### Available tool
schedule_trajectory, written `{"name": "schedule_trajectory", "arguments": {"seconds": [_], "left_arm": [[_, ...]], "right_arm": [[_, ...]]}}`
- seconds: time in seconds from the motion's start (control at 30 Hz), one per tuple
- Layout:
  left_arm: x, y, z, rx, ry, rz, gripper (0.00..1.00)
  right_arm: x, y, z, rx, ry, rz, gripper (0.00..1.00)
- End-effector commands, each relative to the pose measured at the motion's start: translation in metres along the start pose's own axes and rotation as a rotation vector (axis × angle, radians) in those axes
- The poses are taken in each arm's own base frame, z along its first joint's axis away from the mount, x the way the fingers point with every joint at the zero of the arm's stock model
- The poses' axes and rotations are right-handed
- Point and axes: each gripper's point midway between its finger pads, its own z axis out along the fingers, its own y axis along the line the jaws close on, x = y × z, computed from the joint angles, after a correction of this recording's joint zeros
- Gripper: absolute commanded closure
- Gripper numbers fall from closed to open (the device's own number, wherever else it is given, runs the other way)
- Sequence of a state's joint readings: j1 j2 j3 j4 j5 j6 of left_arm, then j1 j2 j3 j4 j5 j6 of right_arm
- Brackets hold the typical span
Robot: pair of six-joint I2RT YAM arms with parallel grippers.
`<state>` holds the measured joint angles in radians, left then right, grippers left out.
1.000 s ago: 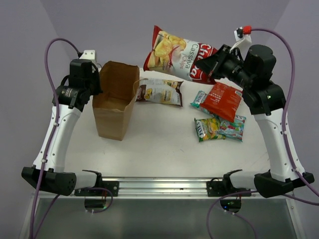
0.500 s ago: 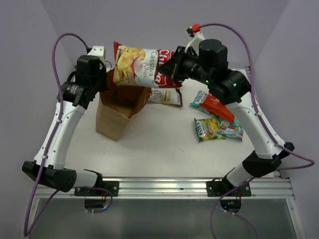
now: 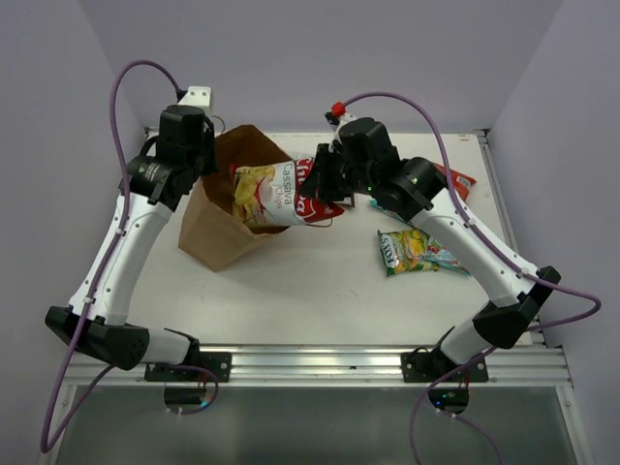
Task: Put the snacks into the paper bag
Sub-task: Place the snack in the paper bag.
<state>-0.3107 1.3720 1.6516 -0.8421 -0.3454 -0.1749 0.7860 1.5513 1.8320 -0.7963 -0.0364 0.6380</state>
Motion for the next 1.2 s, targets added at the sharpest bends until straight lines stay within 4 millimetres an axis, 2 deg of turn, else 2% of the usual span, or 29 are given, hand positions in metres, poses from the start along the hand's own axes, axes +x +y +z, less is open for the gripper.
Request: {"name": "schedule_trajectory", "arguments": {"seconds": [0.0, 0.2, 0.43, 0.63, 0.67, 0.8, 0.87, 1.0, 1.17], "left_arm": [[-0.022, -0.022, -0.006, 0.049, -0.075, -0.041, 1.00], [-0.011, -0.049, -0.007, 0.077, -0.069, -0.056, 1.00], [0.000, -0.061, -0.010, 0.063, -0.083, -0.090, 1.00], [0.002, -0.052, -0.016, 0.013, -0.107, -0.110, 1.00], [0.001, -0.049, -0.019, 0.002, -0.115, -0.114, 1.00], [0.001, -0.043, -0.026, -0.011, -0.131, -0.146, 1.00], [0.000, -0.040, -0.030, -0.015, -0.143, -0.166, 1.00], [0.004, -0.045, -0.035, 0.027, -0.167, -0.216, 1.00], [0.011, -0.043, -0.037, 0.020, -0.151, -0.215, 1.00]], "right_arm": [[-0.015, 0.030, -0.018, -0.102, -0.068, 0.021, 1.00], [-0.009, 0.037, 0.003, -0.115, -0.055, 0.091, 1.00], [0.008, 0.035, 0.036, -0.084, -0.036, 0.193, 1.00], [0.024, 0.035, 0.060, -0.036, 0.001, 0.220, 1.00], [0.025, 0.040, 0.061, -0.039, 0.002, 0.212, 1.00], [0.038, 0.037, 0.075, 0.012, 0.017, 0.234, 1.00], [0.045, 0.043, 0.083, 0.005, 0.026, 0.265, 1.00], [0.053, 0.061, 0.090, -0.003, 0.005, 0.283, 1.00], [0.055, 0.059, 0.104, 0.038, -0.027, 0.287, 1.00]]}}
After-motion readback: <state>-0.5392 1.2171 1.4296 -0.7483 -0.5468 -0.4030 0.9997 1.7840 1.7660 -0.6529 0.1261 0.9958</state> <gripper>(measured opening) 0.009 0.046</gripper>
